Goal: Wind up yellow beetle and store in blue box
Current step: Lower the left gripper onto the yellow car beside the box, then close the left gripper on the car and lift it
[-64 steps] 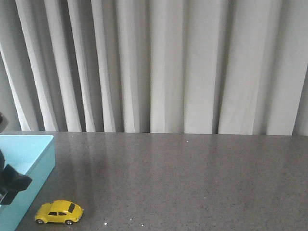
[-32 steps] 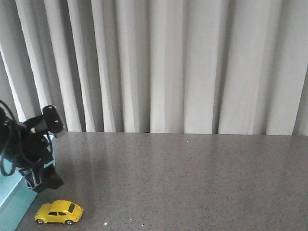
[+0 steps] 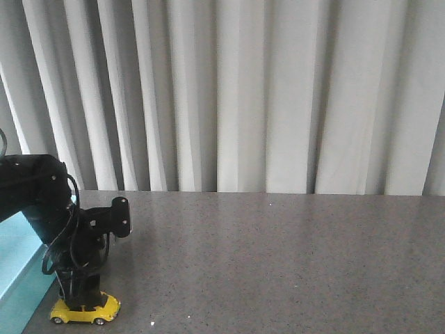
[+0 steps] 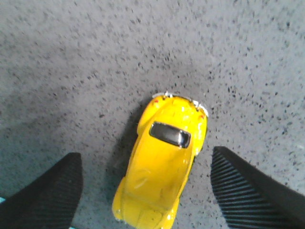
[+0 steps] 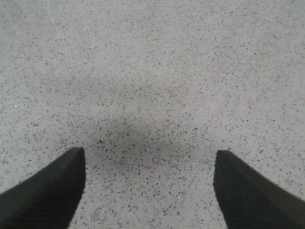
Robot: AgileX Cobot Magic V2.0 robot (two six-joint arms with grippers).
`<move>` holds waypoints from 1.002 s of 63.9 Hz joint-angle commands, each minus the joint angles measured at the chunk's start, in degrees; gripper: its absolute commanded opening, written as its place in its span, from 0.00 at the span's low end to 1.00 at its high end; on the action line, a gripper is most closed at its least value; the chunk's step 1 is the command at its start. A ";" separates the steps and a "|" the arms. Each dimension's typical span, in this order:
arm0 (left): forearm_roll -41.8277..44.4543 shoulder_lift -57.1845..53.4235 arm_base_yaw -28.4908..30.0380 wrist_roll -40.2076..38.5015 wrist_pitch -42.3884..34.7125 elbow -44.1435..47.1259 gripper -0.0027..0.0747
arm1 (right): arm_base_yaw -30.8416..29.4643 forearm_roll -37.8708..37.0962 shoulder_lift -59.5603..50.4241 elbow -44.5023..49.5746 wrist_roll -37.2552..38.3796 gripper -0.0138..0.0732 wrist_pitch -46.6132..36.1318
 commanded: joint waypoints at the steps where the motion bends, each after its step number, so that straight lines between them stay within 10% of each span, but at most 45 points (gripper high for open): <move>1: -0.32 -2.93 -0.34 -0.91 -0.44 -1.90 0.74 | 0.09 -0.20 -0.19 -1.33 0.08 0.78 -3.14; 48: 0.87 2.69 -0.34 -3.04 1.34 -1.90 0.73 | 0.09 -0.20 -0.19 -1.33 0.08 0.78 -3.14; 64: 3.05 3.05 -0.34 -3.22 2.01 -1.90 0.55 | 0.09 -0.20 -0.19 -1.33 0.08 0.78 -3.14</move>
